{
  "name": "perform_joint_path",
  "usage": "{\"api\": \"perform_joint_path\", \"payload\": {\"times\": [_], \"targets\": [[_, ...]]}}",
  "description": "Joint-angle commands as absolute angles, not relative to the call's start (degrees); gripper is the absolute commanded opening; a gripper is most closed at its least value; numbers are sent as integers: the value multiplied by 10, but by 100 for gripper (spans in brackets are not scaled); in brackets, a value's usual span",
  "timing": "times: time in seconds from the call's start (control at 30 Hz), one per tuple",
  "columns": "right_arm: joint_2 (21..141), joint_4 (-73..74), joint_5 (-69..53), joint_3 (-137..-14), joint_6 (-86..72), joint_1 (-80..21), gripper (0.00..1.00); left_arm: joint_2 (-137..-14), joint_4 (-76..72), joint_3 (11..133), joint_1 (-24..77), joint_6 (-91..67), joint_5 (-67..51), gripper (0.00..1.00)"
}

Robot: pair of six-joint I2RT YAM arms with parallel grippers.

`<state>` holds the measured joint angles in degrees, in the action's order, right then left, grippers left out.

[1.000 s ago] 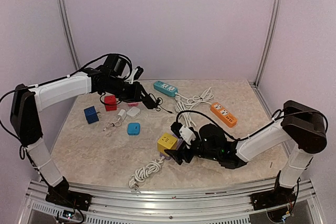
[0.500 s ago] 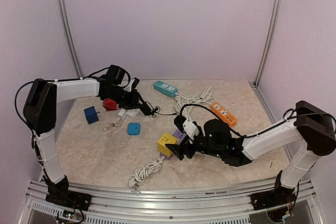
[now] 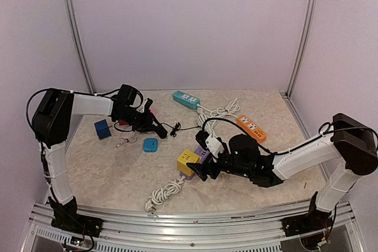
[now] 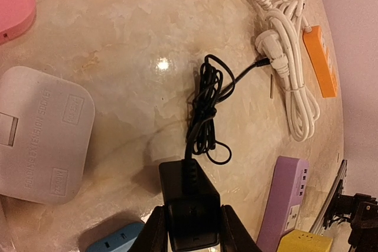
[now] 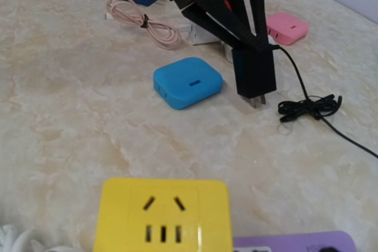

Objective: Pull the plug off the socket

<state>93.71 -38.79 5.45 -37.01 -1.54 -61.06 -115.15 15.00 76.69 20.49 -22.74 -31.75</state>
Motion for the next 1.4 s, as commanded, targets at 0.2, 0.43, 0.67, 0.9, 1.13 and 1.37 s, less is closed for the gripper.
{"api": "perform_joint_path", "payload": {"times": [0.2, 0.43, 0.67, 0.9, 1.13, 1.37], "targets": [[926, -376, 57, -374, -22, -612, 94, -1147, 130, 715, 188, -236, -290, 33], [922, -376, 56, -371, -21, -612, 94, -1130, 136, 690, 183, -238, -255, 46], [917, -374, 57, -369, -23, -612, 94, -1098, 157, 684, 184, -230, -201, 47], [888, -375, 50, -355, -51, -594, 95, -1015, 173, 680, 231, -184, -149, 54], [805, -351, 26, -325, -94, -535, 99, -923, 192, 674, 334, -132, -116, 70], [736, -282, 23, -312, -116, -477, 100, -911, 265, 708, 448, -101, -107, 92]]}}
